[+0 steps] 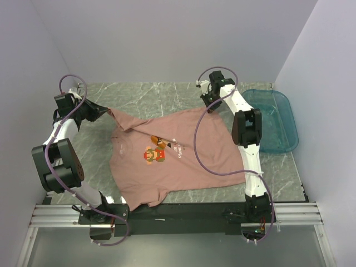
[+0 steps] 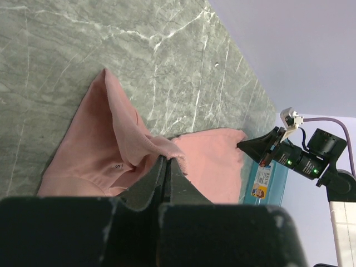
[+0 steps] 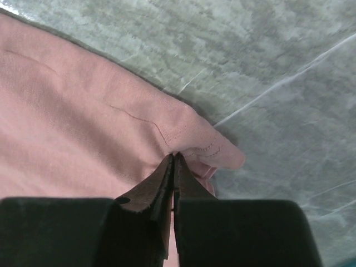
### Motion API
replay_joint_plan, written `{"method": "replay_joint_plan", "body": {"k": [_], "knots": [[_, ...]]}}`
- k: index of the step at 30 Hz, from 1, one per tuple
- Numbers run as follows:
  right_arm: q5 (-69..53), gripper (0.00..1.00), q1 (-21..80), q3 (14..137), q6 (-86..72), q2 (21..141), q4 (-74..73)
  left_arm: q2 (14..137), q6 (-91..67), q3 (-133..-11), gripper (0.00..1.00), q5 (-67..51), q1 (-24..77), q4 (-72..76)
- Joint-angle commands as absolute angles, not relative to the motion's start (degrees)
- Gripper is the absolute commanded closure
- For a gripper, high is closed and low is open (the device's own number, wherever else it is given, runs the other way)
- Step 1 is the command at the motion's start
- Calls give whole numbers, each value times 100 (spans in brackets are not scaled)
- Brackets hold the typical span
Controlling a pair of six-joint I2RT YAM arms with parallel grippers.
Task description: Fold and stack the t-shirts
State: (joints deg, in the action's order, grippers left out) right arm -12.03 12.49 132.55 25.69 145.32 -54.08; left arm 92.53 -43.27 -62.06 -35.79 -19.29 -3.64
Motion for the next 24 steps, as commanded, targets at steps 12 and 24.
{"method": "replay_joint_plan", "body": {"k": [12,24], "knots": [[-1775,94,1204,12252,2400,13501,-5722,9167,-4333,-6196,100,-3735,-1898,-79],[-2013,60,765,13148,1591,13622,-5291,9176,-4307,-6214,100,-3709,-1907,-105]]}}
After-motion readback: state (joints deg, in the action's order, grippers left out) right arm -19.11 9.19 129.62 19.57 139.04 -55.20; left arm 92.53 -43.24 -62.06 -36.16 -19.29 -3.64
